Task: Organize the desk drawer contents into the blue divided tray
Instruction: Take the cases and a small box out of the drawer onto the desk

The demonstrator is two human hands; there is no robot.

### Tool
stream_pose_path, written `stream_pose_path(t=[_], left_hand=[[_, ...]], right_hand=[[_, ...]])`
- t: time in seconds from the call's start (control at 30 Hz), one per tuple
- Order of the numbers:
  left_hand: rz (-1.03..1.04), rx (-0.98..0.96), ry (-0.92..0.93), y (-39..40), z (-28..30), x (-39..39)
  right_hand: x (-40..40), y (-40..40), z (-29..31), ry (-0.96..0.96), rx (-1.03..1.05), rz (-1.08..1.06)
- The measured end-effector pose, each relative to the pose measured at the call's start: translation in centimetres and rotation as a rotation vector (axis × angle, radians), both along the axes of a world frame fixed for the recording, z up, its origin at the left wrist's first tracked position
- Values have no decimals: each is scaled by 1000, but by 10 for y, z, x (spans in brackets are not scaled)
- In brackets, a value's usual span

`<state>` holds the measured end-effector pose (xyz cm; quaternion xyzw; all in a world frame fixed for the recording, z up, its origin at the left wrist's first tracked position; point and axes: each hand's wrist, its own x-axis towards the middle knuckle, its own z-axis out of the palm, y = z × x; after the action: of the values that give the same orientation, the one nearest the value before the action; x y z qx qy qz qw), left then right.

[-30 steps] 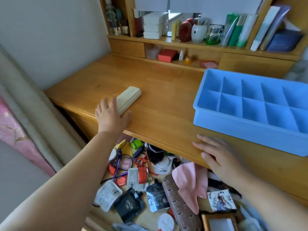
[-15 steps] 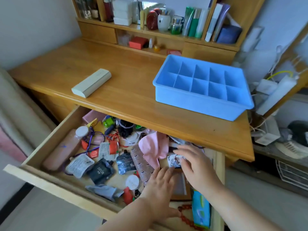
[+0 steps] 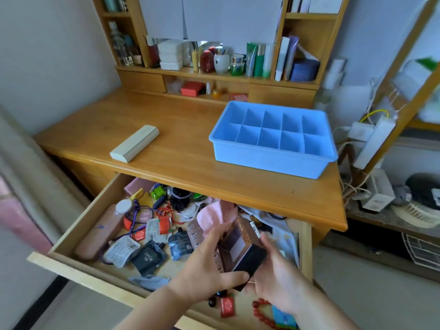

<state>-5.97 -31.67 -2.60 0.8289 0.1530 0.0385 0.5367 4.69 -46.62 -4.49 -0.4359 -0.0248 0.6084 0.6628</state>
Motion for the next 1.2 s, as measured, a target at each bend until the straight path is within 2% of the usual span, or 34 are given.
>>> stream_pose_path(t=[0.1,0.2,0.27,0.33,0.4,0.43,0.53,0.63,0.67,0.77,0.8,0.87,0.93,1.0,1.03,1.1,1.17,1.2], left_hand=[[81,-68,-3,-9,14,-3],[115,-118,55,-11,23,-3],[18,-7,120,-8,26,-1],[-67,213,180,-4,25,-3],[-88,431,149,-2,21,-3],[-70,443,89,-1,20,-3],[-3,381,-15,4,20,-3],[-52,340,-26,16,26,-3],[-96,261,4,22,30,-3],[-158,-145,107,46,44,-5],[-89,-231,95,53,48,-7],[106,-251,11,63,50,-8],[336,-163,-86,64,46,-10],[559,52,-208,58,42,-15],[570,215,-280,53,41,-18],[400,417,-346,42,39,-20],[254,425,-316,35,39,-16],[254,413,-322,35,40,-13]], right_hand=[[-8,13,11,52,146,-52],[-10,19,17,-55,150,-78],[-8,23,17,-84,85,-89],[-4,25,15,-34,37,-106],[-2,25,17,-22,-1,-99],[-2,25,20,-15,-2,-66],[-2,24,19,19,36,57],[2,23,16,56,66,131],[3,22,16,82,79,153],[4,20,11,220,138,188],[3,21,10,253,174,192],[0,26,12,282,264,184],[-2,39,20,327,341,71],[-3,57,31,294,339,-111],[-2,66,36,270,328,-187],[1,84,45,204,295,-264],[2,99,50,126,272,-261],[3,106,51,103,274,-241]])
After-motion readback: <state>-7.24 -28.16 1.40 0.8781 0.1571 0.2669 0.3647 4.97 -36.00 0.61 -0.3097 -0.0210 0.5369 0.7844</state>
